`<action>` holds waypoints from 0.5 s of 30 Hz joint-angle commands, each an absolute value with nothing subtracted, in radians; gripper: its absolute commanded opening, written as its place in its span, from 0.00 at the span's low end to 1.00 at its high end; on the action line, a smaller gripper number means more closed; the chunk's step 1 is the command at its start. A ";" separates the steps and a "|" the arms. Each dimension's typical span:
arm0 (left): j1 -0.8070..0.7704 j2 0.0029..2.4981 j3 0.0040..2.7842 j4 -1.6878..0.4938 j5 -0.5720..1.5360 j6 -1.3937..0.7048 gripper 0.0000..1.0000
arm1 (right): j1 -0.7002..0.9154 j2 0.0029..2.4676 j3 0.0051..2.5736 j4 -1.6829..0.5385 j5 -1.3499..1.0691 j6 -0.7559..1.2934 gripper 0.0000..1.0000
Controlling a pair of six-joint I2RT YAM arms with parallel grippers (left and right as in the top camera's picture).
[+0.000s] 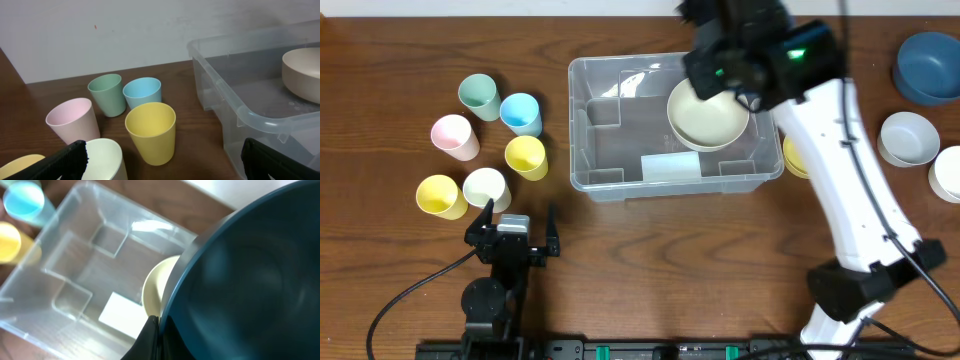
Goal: Pack container
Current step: 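Move the right gripper to the dark teal bowl and grasp its rim, then carry the teal bowl into the bin and release it onto the cream bowl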
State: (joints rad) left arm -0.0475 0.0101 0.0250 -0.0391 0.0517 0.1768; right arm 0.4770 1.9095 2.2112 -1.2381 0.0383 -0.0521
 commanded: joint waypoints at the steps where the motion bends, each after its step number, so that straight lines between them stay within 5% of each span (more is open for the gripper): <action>1: -0.043 0.004 0.004 -0.070 0.038 0.168 0.98 | 0.496 1.986 2.212 -1.255 0.131 -0.068 0.01; 15: -0.043 0.004 0.004 -0.070 0.038 0.168 0.98 | 0.498 2.162 2.212 -1.273 0.123 -0.068 0.01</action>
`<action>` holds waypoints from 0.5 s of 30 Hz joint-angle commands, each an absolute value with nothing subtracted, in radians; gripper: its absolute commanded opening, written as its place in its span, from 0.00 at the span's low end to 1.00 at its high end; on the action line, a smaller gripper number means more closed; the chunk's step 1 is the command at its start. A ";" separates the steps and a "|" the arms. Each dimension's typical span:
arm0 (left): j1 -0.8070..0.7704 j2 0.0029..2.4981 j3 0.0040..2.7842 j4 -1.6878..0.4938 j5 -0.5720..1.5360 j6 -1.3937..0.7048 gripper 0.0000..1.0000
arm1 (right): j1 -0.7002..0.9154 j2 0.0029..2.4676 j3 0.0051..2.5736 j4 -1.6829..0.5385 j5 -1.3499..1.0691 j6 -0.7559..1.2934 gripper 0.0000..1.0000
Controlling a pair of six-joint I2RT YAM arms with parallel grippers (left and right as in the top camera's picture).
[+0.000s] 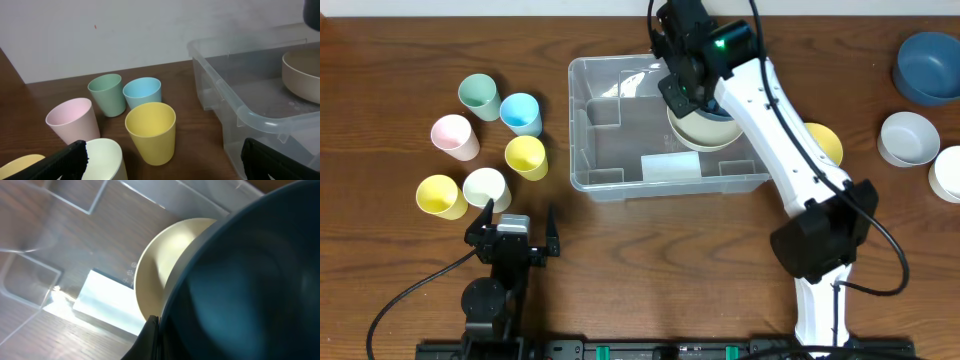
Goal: Pack container
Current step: 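Carry the teal bowl into the bin and release it onto the cream bowl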
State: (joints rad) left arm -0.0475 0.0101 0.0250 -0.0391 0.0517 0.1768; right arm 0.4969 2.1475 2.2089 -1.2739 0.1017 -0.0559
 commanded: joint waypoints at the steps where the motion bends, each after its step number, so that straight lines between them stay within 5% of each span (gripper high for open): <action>1: -0.043 0.004 0.004 -0.070 0.038 0.168 0.98 | 0.498 2.165 2.212 -1.272 0.121 -0.068 0.01; 15: -0.043 0.004 0.004 -0.069 0.038 0.167 0.98 | 0.501 2.262 2.210 -1.241 0.070 -0.069 0.01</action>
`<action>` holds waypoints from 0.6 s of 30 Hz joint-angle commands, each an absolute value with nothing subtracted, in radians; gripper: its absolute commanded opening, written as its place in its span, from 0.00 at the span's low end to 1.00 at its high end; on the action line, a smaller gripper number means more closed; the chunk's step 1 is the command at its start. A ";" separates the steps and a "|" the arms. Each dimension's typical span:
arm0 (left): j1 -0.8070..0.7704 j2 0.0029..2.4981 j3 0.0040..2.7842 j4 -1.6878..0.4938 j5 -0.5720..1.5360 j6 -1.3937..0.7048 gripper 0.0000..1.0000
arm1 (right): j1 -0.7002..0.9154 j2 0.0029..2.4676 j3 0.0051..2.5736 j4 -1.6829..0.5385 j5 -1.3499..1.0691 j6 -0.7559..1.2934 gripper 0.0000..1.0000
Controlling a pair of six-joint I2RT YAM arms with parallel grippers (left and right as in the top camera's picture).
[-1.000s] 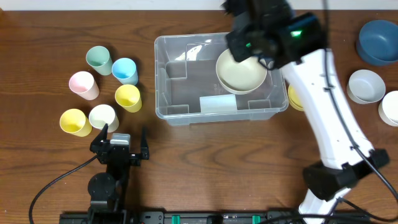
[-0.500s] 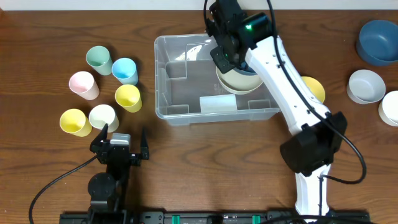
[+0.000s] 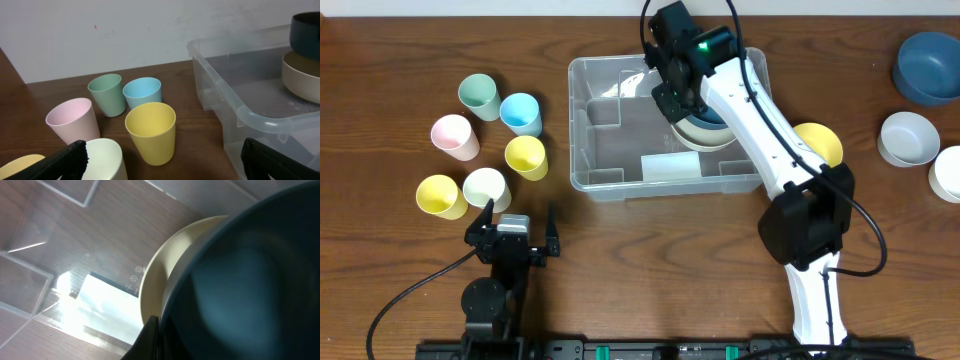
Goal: Pack container
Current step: 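Carry the teal bowl into the bin and release it onto the cream bowl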
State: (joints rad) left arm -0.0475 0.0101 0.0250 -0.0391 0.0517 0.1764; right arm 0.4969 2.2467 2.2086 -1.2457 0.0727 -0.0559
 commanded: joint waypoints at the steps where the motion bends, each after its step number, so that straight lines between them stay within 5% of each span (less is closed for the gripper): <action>1: -0.043 0.004 0.004 -0.070 0.038 0.167 0.98 | 0.502 2.266 2.210 -1.242 0.070 -0.069 0.01; 7: -0.043 0.004 0.004 -0.070 0.038 0.168 0.98 | 0.510 2.285 2.210 -1.240 0.070 -0.069 0.01; 8: -0.043 0.004 0.004 -0.070 0.038 0.167 0.98 | 0.510 2.285 2.210 -1.240 0.070 -0.069 0.05; 11: -0.043 0.004 0.004 -0.070 0.038 0.167 0.98 | 0.510 2.285 2.210 -1.239 0.071 -0.070 0.45; 18: -0.043 0.004 0.004 -0.070 0.038 0.167 0.98 | 0.512 2.277 2.225 -1.250 0.070 -0.092 0.51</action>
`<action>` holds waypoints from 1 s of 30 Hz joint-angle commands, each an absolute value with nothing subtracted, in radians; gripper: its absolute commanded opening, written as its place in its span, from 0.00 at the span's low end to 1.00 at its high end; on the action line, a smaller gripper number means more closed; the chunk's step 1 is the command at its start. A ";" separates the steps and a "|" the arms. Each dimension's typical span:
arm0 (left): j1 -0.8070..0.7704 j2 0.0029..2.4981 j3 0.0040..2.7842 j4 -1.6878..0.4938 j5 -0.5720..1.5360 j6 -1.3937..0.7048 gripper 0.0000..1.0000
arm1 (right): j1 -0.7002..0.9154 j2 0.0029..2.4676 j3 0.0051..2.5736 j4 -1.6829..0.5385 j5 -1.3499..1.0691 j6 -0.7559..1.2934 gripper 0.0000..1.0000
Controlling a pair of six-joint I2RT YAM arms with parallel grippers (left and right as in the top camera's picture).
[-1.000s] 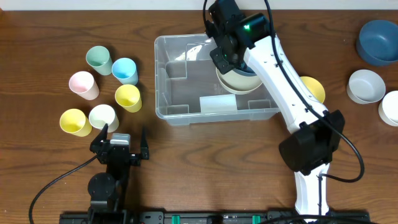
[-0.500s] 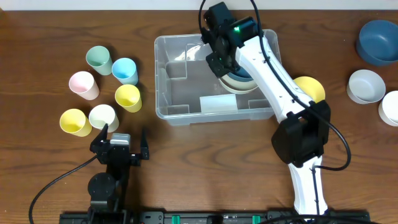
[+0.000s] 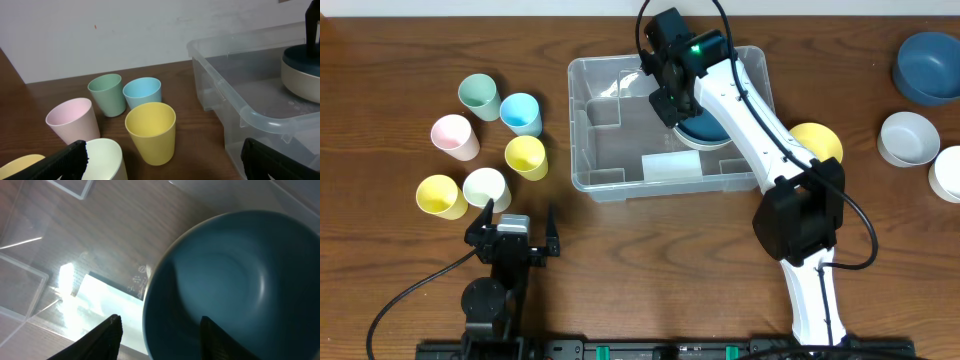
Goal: Pack container
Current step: 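Carry the teal bowl into the bin and release it onto the cream bowl, then move the right gripper to the second teal bowl and grasp it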
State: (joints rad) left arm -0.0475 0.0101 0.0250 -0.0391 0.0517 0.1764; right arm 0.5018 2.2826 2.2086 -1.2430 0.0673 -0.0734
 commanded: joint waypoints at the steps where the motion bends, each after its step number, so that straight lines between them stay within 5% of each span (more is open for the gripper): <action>1: -0.043 0.004 0.004 -0.070 0.038 0.168 0.98 | 0.512 2.271 2.232 -1.253 0.070 -0.092 0.51; 13: -0.043 0.004 0.004 -0.069 0.038 0.167 0.98 | 0.416 2.067 2.406 -1.305 0.131 -0.079 0.54; 30: -0.043 0.004 0.004 -0.070 0.038 0.167 0.98 | -0.176 2.165 2.406 -1.241 0.169 0.081 0.62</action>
State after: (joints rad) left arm -0.0475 0.0105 0.0250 -0.0391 0.0517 0.1764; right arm -0.1242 2.1204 2.4111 -1.2522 0.1585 0.0551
